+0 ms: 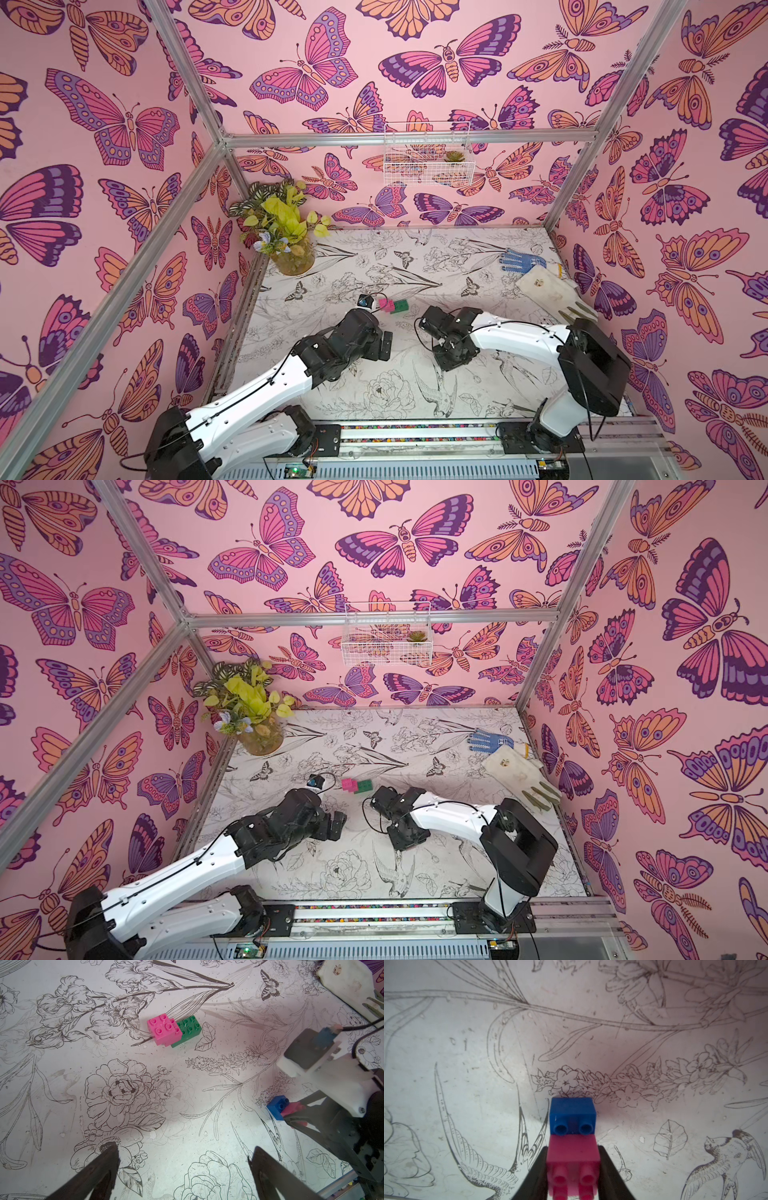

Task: Assemble the letter v with lego
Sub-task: Assemble the lego brick with the lego brick.

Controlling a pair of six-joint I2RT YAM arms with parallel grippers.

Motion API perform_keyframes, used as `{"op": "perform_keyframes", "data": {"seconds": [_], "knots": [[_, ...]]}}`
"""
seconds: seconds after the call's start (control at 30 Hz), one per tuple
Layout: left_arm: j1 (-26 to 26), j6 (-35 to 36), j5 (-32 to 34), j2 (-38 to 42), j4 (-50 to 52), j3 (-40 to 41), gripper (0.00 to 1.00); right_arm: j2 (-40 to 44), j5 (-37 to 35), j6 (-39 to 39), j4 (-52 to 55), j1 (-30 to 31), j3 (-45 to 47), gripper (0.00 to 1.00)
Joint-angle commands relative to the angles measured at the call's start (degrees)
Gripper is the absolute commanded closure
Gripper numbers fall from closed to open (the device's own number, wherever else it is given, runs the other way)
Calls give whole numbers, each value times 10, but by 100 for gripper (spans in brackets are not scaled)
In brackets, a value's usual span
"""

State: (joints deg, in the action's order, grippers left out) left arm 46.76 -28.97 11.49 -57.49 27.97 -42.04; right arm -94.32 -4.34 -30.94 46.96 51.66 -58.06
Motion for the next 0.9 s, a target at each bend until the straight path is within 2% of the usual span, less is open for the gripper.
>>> {"op": "perform_keyframes", "data": {"seconds": [0.0, 0.27, 0.47, 0.87], "knots": [[-4, 1, -7, 5, 6, 9, 0, -29, 19, -18, 60, -3, 27, 100], [-4, 3, -5, 10, 8, 10, 0, -64, 41, -40, 11, 6, 38, 100], [-4, 3, -3, 11, 10, 12, 0, -89, 40, -33, 14, 9, 26, 100], [-4, 1, -2, 2, 10, 11, 0, -88, 17, -42, -4, 10, 24, 100]]}}
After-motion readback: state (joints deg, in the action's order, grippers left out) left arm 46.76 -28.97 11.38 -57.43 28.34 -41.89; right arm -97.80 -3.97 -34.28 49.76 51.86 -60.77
